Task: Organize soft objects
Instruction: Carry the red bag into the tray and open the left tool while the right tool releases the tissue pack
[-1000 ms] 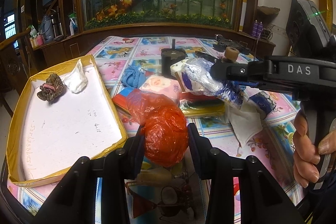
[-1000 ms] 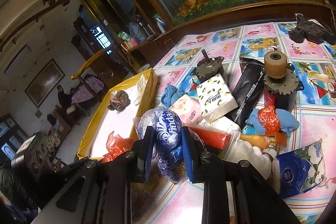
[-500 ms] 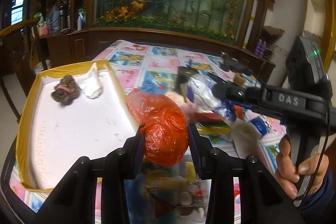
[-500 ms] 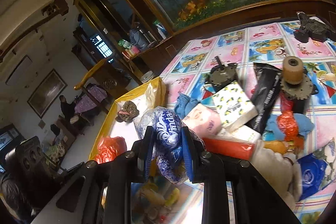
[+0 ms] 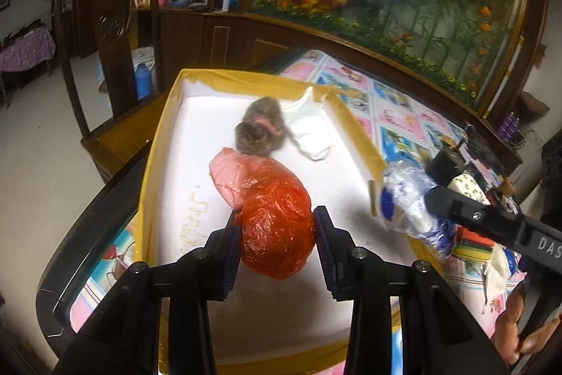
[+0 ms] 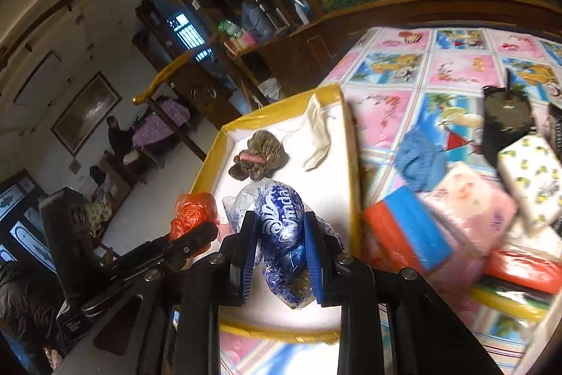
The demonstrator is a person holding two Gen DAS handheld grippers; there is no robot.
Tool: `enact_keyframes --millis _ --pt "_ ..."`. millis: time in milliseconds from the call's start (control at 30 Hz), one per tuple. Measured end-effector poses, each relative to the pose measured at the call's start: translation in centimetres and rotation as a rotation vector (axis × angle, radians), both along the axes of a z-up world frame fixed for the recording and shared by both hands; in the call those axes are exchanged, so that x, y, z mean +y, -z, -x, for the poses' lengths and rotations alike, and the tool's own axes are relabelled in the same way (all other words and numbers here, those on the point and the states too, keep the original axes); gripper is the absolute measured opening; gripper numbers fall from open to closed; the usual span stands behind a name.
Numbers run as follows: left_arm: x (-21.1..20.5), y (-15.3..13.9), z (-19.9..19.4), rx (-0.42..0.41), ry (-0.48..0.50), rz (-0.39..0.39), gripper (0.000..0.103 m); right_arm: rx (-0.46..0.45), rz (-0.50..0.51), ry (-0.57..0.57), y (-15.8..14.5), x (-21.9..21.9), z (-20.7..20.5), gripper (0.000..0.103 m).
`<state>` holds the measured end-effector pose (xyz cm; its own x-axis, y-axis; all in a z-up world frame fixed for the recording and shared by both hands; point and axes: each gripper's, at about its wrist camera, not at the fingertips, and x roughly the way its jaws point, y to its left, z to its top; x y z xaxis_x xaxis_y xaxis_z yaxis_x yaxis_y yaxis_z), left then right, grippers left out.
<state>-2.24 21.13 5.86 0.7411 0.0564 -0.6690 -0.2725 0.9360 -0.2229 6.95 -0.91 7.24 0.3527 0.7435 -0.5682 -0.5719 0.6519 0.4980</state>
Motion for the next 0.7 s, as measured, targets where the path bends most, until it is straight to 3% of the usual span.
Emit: enact_keyframes --millis 233,433,500,633,700 --pt "0.3 1.6 -0.1 0.04 0.009 0.013 0.037 0.045 0.108 -0.044 3.3 3.4 0.1 0.028" --pt "-0.1 2.4 -0.1 0.064 0.007 0.014 0.039 0.031 0.141 -0.06 3.9 3.7 0.5 0.03" --pt "-0.4 2.6 0.0 0.068 0.007 0.005 0.043 0.013 0.148 -0.064 3.8 3.7 0.8 0.032" --pt "-1.0 2.2 0.2 0.065 0.009 -0.01 0.07 -0.013 0.148 -0.075 3.1 3.5 1.3 0.037" --pt "-1.2 1.9 0.4 0.064 -0.003 -0.026 0.074 -0.03 0.13 -0.075 2.6 3.2 1.4 0.04"
